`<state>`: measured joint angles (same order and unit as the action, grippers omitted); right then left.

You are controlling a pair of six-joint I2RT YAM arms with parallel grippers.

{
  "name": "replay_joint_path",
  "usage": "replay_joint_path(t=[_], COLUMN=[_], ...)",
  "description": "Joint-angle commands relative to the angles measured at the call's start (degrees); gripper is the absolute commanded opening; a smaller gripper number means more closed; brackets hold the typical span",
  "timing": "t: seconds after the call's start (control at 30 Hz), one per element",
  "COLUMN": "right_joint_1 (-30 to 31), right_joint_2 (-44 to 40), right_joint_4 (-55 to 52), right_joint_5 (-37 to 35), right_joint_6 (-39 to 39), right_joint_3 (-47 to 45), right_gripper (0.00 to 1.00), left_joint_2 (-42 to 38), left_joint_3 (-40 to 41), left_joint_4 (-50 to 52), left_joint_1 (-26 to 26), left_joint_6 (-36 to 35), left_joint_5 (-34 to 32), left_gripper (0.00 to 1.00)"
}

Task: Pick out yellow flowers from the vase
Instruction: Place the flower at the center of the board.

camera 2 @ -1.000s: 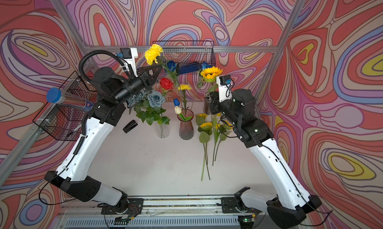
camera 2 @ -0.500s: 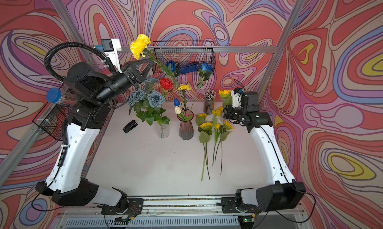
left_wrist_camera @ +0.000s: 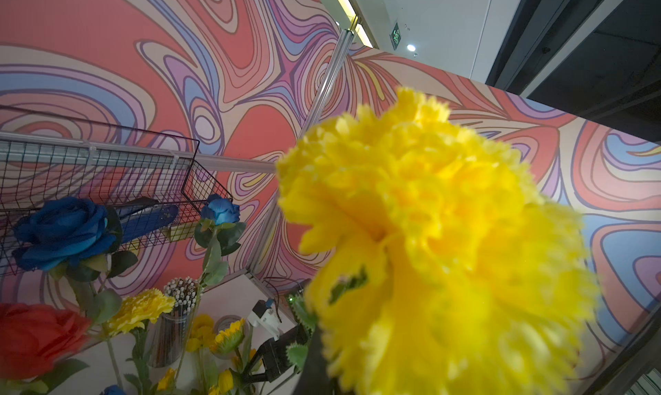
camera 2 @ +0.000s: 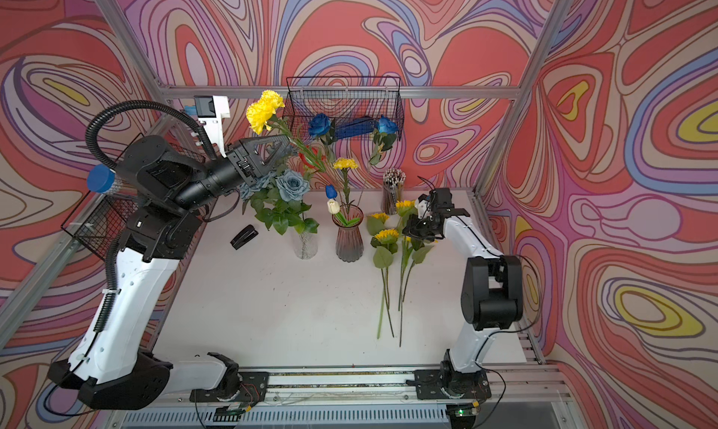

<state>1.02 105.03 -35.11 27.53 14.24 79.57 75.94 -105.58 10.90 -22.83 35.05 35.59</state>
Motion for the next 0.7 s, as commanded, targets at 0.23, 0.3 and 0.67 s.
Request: replay_joint_path(t=[0.23, 0.3, 0.67], right_joint_1=[-0.8, -0.8, -0.8], right_joint_2=[14.0, 15.1, 13.5], right_joint_4=[4.5, 4.6, 2.1], right_joint_5=[0.4, 0.0, -1.0], right_joint_6=[1.2, 1.2, 0.0], right_joint_3=[8.2, 9.0, 10.6], right_gripper=[0.00, 0.00, 0.24], left_joint_2=[-5.8, -6.4, -7.2], left_joint_3=[9.2, 10.6, 12.8], left_joint_4=[-2.9, -3.1, -4.2], left_joint_1=[0.2, 0.1, 0.1], left_joint_6=[2.8, 3.0, 4.0], left_joint_5=[2.7, 2.7, 2.5], left_gripper=[0.00, 0.00, 0.00])
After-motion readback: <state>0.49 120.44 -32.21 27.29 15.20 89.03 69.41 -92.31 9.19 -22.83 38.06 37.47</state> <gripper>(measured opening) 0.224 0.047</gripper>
